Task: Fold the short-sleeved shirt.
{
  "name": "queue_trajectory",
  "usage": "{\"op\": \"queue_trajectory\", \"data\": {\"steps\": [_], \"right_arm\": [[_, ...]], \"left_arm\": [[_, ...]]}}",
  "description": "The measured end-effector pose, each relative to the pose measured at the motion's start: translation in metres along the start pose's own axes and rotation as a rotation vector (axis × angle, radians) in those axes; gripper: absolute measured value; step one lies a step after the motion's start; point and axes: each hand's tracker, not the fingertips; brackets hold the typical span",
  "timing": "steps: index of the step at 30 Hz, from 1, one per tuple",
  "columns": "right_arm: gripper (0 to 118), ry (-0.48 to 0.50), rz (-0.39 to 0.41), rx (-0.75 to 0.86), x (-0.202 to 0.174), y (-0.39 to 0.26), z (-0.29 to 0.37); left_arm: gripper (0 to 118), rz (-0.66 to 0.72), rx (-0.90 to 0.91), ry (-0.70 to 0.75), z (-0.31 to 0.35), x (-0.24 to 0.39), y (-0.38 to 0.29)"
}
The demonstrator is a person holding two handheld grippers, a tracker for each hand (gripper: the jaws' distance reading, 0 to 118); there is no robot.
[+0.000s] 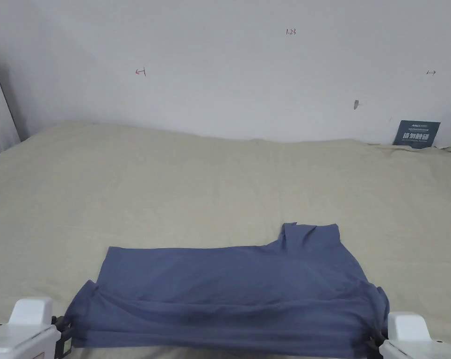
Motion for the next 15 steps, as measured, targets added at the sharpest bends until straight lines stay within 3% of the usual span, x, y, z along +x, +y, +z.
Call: {"op": "queue_trajectory", "data": {"steps": [7, 11, 15], "right_arm": [[4, -0.062, 0.028, -0.102, -0.01, -0.05, 0.041], [4, -0.087, 0.02, -0.201, -0.021, -0.093, 0.038], [4, -0.116, 0.024, -0.194, -0.03, -0.111, 0.024]], "left_arm": [[0, -0.059, -0.066, -0.015, 0.035, -0.001, -0.05], [0, -0.073, -0.144, 0.011, 0.026, -0.001, -0.085], [0, -0.067, -0.171, 0.03, 0.012, 0.002, -0.101]]}}
